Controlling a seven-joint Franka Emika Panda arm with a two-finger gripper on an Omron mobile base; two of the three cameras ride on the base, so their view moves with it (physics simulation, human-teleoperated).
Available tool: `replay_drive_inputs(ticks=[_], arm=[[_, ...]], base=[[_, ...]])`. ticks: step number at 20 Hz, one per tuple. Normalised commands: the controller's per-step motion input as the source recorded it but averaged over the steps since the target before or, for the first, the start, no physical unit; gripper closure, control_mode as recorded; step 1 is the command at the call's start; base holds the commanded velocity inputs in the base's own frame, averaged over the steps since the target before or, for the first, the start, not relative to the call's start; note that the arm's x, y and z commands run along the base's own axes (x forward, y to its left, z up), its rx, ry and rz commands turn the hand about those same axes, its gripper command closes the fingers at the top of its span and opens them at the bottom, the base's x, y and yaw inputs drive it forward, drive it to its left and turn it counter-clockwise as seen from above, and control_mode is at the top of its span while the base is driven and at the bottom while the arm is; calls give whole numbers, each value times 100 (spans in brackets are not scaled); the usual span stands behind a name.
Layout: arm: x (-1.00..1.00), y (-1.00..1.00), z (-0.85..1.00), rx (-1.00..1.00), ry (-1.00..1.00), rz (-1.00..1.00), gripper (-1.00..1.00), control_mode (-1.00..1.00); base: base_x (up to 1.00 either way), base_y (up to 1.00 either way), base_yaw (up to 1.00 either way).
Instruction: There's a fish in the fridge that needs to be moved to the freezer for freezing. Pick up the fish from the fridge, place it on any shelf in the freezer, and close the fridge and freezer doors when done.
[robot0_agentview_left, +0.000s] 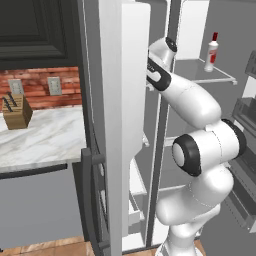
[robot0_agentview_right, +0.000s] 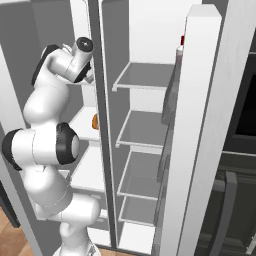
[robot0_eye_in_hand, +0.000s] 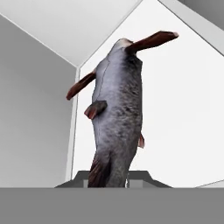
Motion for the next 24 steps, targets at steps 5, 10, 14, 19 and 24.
replay_drive_inputs(ticks=[5, 10, 14, 19, 24], arm=[[3, -2, 0, 0, 1, 0, -100, -100], [-32, -3, 0, 0, -2, 0, -100, -100], [-37, -23, 2, 5, -2, 0, -100, -100], [-74, -37, 8, 3, -5, -2, -100, -100], [-75, -67, 42, -7, -1, -7, -100, -100]], base=[[0, 0, 0], [0, 0, 0], [0, 0, 0], [0, 0, 0], [0, 0, 0]])
